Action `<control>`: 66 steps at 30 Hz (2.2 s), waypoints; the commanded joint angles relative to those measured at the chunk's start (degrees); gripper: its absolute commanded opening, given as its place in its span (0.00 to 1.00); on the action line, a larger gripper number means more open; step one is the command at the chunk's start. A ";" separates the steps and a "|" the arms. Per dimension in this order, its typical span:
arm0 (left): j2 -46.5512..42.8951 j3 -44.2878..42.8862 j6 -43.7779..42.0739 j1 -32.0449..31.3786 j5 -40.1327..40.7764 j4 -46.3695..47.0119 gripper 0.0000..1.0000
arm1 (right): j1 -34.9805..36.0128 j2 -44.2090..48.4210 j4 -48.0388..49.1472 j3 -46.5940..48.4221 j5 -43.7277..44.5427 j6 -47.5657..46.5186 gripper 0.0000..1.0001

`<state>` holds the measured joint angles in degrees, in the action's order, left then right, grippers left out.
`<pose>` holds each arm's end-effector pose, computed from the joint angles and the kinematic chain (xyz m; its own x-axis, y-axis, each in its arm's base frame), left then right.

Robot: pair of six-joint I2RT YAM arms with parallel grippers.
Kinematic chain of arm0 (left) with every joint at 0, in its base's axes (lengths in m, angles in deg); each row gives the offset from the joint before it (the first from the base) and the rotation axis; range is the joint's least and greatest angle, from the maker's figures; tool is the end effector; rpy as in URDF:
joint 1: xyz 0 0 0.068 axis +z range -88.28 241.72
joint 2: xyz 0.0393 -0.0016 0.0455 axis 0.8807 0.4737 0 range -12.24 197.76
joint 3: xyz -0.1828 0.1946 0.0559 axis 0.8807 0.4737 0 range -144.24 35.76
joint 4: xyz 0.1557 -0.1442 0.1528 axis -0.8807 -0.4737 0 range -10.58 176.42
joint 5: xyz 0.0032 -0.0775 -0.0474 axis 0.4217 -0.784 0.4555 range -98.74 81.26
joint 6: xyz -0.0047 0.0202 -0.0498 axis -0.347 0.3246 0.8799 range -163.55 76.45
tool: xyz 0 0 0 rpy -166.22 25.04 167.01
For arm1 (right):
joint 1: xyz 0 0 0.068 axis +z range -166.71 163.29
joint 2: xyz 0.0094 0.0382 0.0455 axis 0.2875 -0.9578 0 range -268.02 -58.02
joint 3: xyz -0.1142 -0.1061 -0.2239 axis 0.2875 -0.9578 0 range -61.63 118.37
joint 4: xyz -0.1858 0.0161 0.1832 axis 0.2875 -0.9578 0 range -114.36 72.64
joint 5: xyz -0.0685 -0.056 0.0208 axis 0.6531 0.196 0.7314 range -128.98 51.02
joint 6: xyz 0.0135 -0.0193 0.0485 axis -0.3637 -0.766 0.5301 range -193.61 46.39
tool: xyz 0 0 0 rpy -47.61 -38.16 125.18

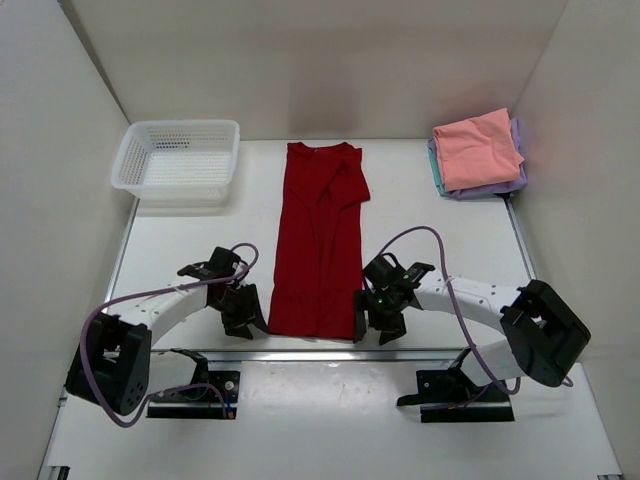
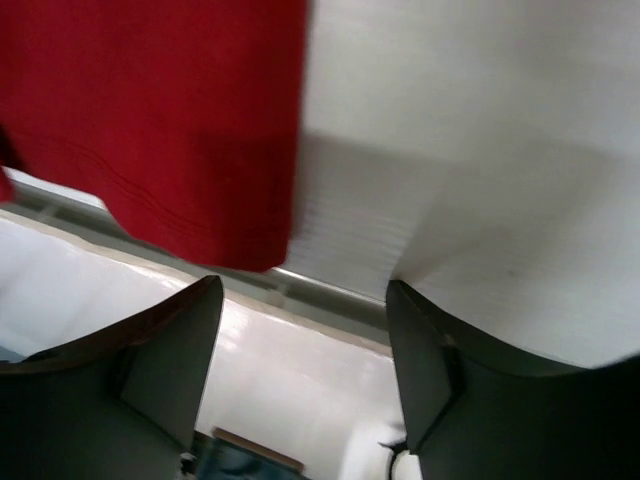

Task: Fold and stack the t-shirts
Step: Grab the bottom of the folded rectangular tshirt with both arms, then fold the folded rectangular tshirt in 1/3 of the way

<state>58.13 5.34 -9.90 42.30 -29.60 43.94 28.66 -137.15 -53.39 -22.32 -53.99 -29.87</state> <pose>0.1578 -0.0691 0.1444 -0.9749 -0.2052 0.0860 -0.2225 0.9033 -0.3668 0.1503 0.1654 0.1570 -0.9982 -0.0604 -0.0029 -0.0576 0.9349 0.3503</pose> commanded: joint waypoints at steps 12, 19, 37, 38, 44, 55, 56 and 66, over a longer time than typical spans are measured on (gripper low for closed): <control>-0.06 0.79 8.27 -3.33 1.52 12.51 0.67 | -0.02 -2.43 11.33 -0.63 -3.01 4.33 0.62; -1.72 8.61 13.11 -5.64 1.00 17.15 0.22 | 1.39 -4.54 14.06 -1.87 -4.07 4.77 0.28; -2.17 3.17 -2.09 -10.38 -5.23 -11.75 0.00 | 1.40 5.65 -0.62 -6.17 -21.29 -6.21 0.01; -1.21 3.08 -2.18 -10.20 -6.55 -11.23 0.00 | 0.35 5.92 -1.23 -6.00 -22.60 -7.17 0.00; 9.32 -9.71 -5.51 -8.10 -7.70 -11.22 0.00 | -4.75 -1.52 -8.51 4.62 -23.49 -15.78 0.00; 29.29 -42.35 -7.37 0.95 -6.65 -17.37 0.00 | -15.73 -22.54 -26.81 39.59 -15.58 -31.43 0.00; 30.00 -44.62 -6.76 1.66 -6.56 -17.55 0.00 | -16.27 -23.43 -27.59 42.57 -15.32 -31.62 0.00; 42.30 -58.52 -5.44 7.73 -7.62 -16.94 0.00 | -22.33 -35.28 -28.39 56.74 -15.23 -31.35 0.00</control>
<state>99.29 -49.37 -15.61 49.38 -36.40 26.65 6.69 -169.63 -80.34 29.77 -69.66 -60.27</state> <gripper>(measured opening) 0.035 0.022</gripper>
